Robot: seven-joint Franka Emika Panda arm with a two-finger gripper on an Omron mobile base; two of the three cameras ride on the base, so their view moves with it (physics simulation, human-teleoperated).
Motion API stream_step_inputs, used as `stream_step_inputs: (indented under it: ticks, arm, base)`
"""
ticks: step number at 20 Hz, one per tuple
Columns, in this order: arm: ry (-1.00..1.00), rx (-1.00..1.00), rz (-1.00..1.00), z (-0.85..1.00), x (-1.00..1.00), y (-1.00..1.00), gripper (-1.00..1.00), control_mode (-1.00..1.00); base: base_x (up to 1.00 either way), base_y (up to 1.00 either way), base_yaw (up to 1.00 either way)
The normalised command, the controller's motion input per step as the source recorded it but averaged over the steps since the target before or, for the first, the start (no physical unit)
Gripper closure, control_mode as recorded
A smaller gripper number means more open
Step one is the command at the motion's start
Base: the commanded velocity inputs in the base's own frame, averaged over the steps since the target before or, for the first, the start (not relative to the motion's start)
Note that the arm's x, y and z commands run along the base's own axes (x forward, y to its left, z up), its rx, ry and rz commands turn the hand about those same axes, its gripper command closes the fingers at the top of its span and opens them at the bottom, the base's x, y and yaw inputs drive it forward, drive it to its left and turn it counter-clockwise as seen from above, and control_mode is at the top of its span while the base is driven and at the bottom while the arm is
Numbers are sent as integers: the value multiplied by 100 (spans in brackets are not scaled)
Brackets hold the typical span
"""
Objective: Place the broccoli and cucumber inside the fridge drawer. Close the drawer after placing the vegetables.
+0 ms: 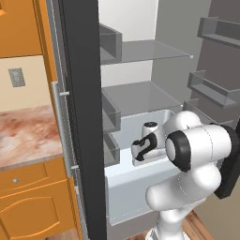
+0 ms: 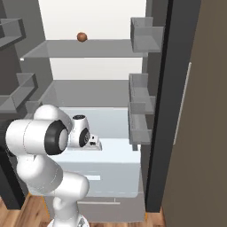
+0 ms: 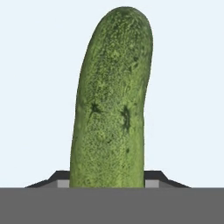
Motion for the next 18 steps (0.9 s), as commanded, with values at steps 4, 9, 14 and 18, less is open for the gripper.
stream_step_inputs:
  ticks: [4,9,14,18]
  arm:
    - [0,2,0,-11,-6,-11,-100,-100]
    - [0,3,-2,16,2,-2,-100,-100]
    - [0,1,0,91,13,0,-100,-100]
    - [-1,0,0,100,1,-2,-100,-100]
  base:
    - [0,0,0]
    - [0,0,0]
    - [0,0,0]
    - [0,0,0]
